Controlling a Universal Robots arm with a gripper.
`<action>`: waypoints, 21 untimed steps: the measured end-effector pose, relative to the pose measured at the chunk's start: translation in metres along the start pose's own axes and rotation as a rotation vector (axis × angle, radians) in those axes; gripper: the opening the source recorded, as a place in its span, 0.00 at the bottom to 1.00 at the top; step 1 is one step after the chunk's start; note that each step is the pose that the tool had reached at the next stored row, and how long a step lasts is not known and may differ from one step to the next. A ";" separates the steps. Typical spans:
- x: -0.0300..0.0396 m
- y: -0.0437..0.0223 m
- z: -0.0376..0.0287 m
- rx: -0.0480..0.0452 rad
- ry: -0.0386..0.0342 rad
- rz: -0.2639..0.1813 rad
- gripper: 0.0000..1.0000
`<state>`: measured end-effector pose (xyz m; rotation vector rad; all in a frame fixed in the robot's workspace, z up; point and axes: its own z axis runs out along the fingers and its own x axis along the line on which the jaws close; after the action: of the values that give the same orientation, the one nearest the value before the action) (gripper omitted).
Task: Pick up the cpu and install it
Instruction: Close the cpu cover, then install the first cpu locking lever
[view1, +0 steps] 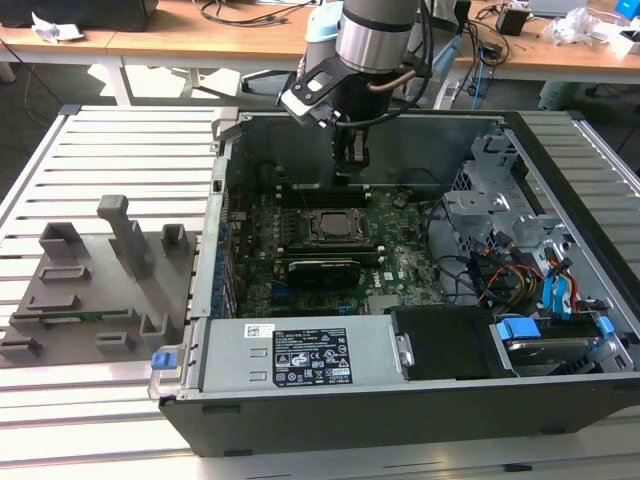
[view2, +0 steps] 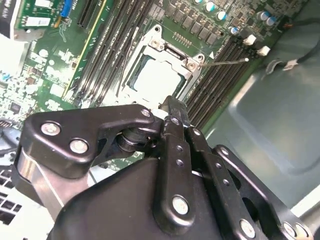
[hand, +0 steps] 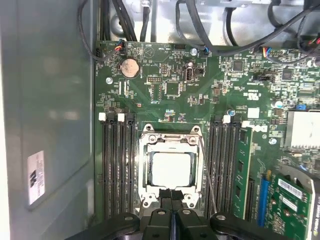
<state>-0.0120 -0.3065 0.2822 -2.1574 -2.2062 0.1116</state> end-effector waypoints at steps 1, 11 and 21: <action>-0.0001 -0.0002 -0.0029 0.0001 -0.0001 0.000 0.11; -0.0001 -0.0003 -0.0034 0.0000 0.0000 0.000 0.11; -0.0001 -0.0003 -0.0035 -0.0010 -0.0074 -0.082 0.11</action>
<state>-0.0120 -0.3065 0.2857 -2.0672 -2.2948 0.1152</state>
